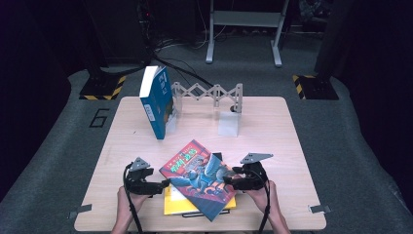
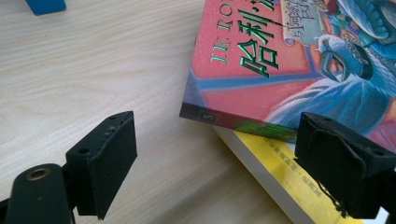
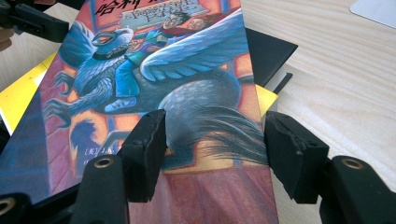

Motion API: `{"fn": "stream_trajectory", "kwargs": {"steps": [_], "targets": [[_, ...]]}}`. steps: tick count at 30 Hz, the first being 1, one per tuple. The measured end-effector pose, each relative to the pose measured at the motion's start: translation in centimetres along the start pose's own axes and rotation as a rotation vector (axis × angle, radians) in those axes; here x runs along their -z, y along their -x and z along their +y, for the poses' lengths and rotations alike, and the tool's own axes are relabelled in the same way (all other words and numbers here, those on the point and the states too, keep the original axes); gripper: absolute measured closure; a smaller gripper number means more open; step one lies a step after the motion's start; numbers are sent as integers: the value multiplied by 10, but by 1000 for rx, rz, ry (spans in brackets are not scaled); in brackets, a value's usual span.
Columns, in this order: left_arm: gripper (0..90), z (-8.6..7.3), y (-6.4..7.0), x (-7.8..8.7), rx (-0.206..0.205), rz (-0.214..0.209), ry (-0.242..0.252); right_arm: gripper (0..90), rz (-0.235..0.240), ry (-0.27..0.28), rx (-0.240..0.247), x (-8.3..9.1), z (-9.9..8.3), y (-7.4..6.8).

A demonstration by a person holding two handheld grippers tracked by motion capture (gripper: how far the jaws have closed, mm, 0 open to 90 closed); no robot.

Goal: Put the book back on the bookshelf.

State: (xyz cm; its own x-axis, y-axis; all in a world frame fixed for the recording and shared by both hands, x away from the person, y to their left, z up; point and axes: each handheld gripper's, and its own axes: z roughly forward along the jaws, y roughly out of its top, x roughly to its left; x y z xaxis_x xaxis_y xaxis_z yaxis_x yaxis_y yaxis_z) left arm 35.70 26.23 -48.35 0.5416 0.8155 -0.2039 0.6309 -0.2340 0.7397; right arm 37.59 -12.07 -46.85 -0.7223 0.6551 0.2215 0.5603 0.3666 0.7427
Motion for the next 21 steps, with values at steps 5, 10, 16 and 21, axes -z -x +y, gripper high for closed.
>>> {"fn": "stream_trajectory", "kwargs": {"steps": [5,10,16,21], "targets": [[126,5,-3,-5,8,9,3,394,3,1,1,1,-1,0],[126,11,-6,-9,12,16,-3,396,-3,-2,2,2,-1,-1],[126,17,-10,-15,20,20,-2,399,-16,-6,13,3,-2,-4],[123,22,-13,-20,31,20,-2,404,-21,1,8,5,-3,-4]]}}
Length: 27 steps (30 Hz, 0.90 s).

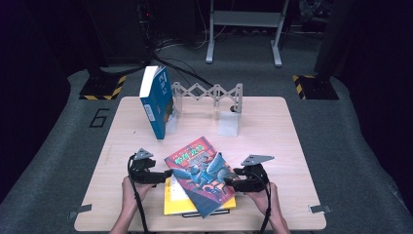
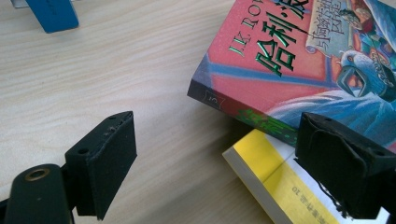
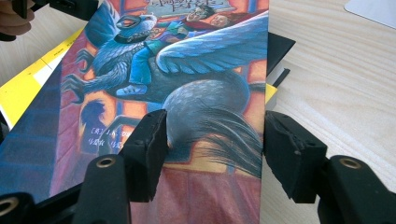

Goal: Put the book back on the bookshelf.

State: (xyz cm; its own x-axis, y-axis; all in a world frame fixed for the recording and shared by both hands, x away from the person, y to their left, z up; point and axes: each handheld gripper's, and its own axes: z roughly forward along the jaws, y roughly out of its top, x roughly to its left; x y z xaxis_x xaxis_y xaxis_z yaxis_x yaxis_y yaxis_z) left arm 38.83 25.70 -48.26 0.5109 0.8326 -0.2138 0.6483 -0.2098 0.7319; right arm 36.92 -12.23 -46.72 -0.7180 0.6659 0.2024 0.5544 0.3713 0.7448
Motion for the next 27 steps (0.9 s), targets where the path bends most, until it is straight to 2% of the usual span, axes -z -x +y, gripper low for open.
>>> {"fn": "stream_trajectory", "kwargs": {"steps": [6,7,14,16,18,20,23,27], "targets": [[123,6,-3,-8,15,12,17,405,-4,1,-12,2,-2,-2],[123,7,-4,-8,19,2,6,405,-3,-2,-19,3,-3,-3],[122,10,-7,-12,48,-3,10,406,4,-1,-18,5,-6,-3],[130,8,-5,-11,56,-7,32,400,2,-3,-22,5,-5,-3],[129,6,-1,-10,51,-10,39,380,-30,19,-26,5,-7,-6],[124,5,3,-9,48,-13,38,377,-24,24,-12,5,-8,-7],[123,5,10,-7,29,-30,24,368,-29,19,-21,7,-8,-8],[126,7,15,-7,20,-26,31,374,-27,22,-15,7,-8,-7]]}}
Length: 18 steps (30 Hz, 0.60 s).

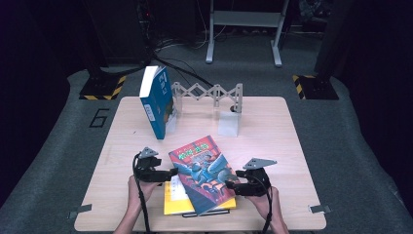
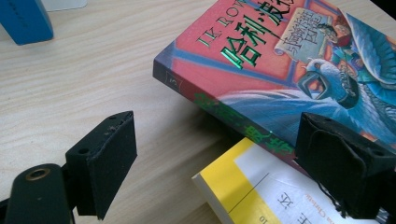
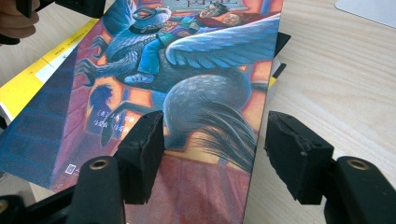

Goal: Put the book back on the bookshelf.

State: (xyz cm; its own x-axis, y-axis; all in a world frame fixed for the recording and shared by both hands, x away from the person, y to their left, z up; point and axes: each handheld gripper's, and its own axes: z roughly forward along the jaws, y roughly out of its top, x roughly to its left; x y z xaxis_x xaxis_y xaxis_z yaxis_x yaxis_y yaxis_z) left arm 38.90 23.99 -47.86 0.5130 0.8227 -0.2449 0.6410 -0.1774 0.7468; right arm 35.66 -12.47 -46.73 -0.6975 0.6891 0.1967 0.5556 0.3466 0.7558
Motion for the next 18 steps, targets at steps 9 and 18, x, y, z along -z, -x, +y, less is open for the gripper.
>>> {"fn": "stream_trajectory", "kwargs": {"steps": [9,18], "targets": [[151,3,0,1,8,-14,-26,404,-7,-22,-5,-1,3,-2],[163,10,0,-11,54,-66,-36,420,-15,-19,-11,-1,2,-2]]}}
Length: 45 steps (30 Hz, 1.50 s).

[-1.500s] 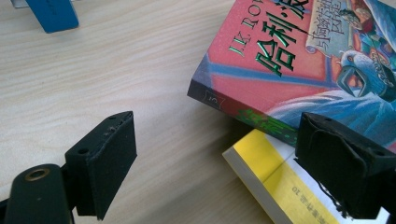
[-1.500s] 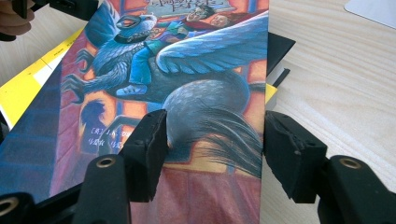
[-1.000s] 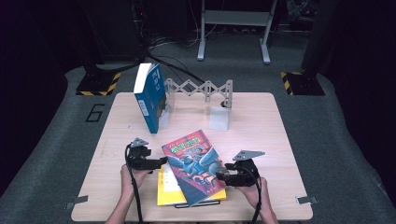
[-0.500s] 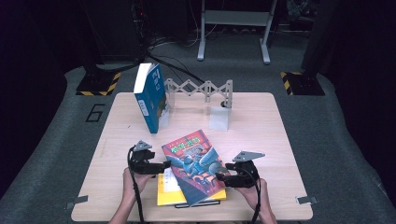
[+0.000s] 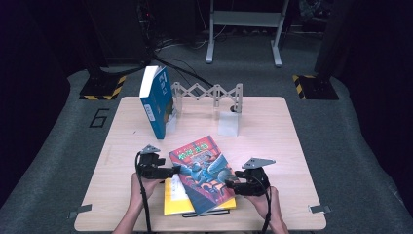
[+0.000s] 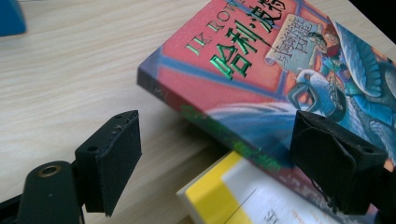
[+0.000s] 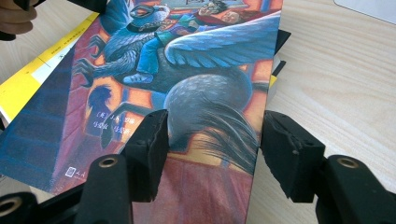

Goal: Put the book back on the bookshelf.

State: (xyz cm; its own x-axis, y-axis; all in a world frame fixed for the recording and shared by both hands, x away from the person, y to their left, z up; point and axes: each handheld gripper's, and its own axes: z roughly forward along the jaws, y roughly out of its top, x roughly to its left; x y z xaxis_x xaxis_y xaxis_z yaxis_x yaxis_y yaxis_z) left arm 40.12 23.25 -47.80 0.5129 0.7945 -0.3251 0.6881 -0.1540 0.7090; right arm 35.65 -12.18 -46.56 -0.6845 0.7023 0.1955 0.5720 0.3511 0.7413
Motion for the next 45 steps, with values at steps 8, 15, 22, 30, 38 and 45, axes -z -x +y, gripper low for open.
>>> {"fn": "stream_trajectory", "kwargs": {"steps": [8,15,22,30,38,45], "targets": [[146,7,-3,-11,28,-30,-18,433,-12,-12,-2,2,0,-2],[127,11,-11,-20,71,-91,-42,433,-20,-9,-1,1,1,-3],[116,16,-12,-29,105,-99,-34,432,-33,-15,7,0,3,-6],[117,23,-12,-33,105,-87,-32,444,-43,-21,16,-1,4,-10],[118,31,-14,-40,101,-79,-25,450,-54,-20,23,-3,5,-13],[122,40,-18,-49,112,-88,-40,460,-51,-16,26,-4,5,-15]]}}
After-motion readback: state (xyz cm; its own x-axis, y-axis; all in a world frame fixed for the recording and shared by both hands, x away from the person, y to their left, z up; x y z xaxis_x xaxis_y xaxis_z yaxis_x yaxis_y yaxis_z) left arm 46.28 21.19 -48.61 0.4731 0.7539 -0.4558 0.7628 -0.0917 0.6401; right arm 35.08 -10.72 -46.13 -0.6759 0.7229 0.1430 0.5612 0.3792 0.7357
